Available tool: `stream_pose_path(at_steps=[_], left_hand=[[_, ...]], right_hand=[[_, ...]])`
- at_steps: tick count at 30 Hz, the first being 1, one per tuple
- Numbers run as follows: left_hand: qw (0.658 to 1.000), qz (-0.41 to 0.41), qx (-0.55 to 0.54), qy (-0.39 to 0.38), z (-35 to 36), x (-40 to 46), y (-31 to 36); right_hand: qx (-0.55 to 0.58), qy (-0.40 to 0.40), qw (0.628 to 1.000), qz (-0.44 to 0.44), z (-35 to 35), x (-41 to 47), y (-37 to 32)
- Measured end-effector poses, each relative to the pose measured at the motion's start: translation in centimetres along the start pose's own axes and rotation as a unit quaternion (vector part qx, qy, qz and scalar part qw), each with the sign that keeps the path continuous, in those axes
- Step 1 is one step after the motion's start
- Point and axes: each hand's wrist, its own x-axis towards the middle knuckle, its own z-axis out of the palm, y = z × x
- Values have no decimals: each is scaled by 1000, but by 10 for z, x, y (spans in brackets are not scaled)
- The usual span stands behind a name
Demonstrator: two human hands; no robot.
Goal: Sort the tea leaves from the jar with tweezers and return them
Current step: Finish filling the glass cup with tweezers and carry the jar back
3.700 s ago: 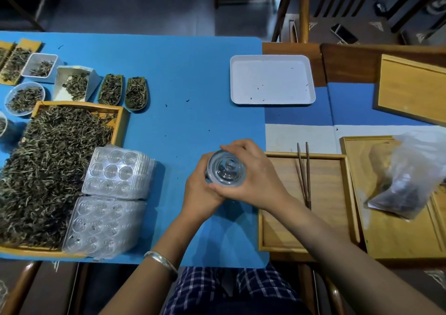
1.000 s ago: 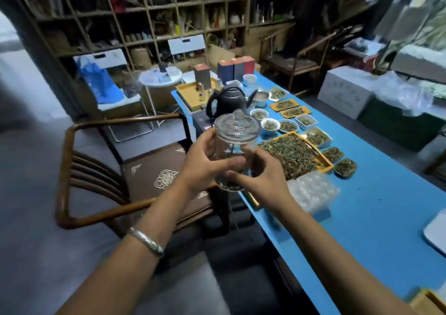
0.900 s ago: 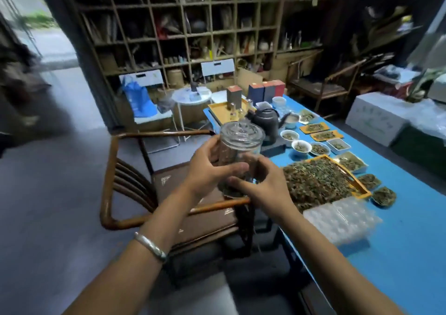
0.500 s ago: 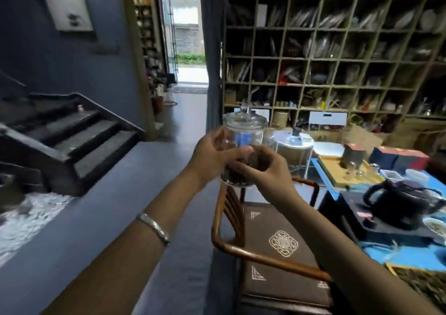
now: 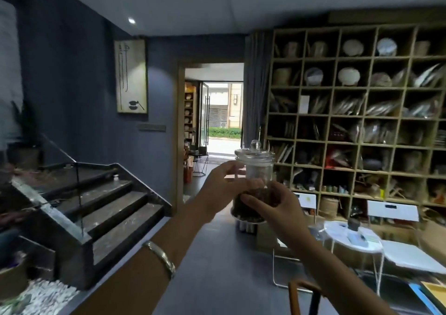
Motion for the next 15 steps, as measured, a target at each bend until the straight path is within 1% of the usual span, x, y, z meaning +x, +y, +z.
stream_pose_path(at_steps=[3,7,15], left_hand=[[1000,27,0,-9,-31,46,3],[999,44,-17,-18,-63,100,-11],[991,64,-48,-104,-100,205,-68]], right_hand=[[3,10,1000,-10,23,50,-3],[-10,38,999,-28,49,98,3],[-38,103,994,5,86,173,43]])
